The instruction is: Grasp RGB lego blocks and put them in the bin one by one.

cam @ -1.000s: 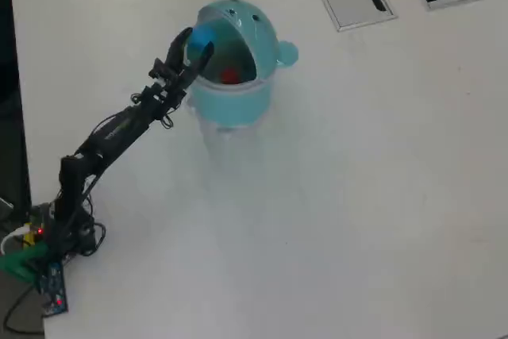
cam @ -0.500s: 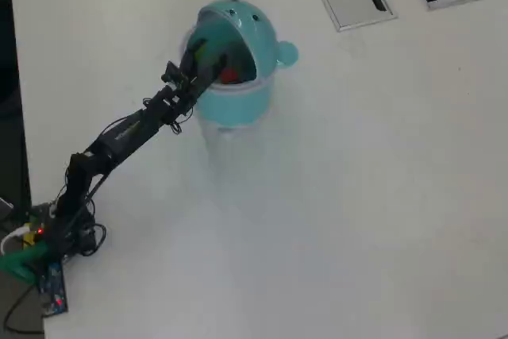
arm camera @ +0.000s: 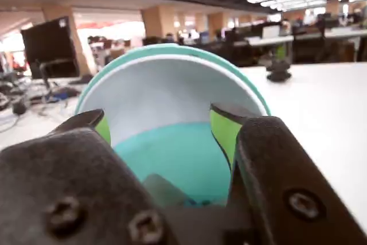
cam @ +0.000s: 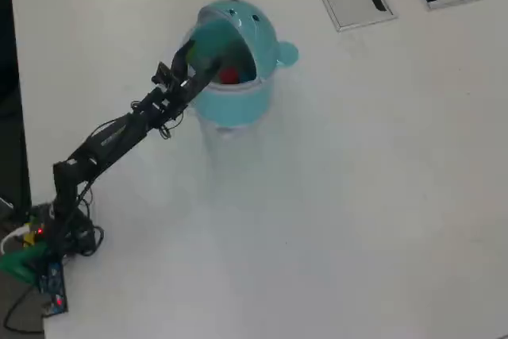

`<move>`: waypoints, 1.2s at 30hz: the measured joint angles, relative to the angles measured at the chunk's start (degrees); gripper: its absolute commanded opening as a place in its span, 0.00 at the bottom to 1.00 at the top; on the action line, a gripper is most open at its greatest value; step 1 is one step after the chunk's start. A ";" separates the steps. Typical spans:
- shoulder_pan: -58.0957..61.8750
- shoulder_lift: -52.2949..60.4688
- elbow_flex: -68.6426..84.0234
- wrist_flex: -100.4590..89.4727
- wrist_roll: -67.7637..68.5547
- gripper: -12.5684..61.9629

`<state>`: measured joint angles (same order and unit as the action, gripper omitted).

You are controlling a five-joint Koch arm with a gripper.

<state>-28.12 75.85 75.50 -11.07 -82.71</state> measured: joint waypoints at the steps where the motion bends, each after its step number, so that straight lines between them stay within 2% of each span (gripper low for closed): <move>1: 0.00 1.32 1.32 0.00 0.09 0.61; 12: -1.58 19.95 16.08 0.00 2.99 0.61; 24: -2.11 42.36 40.52 0.00 7.73 0.61; 36: -1.93 55.46 53.17 0.00 17.05 0.61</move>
<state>-30.06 131.31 128.67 -11.07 -65.65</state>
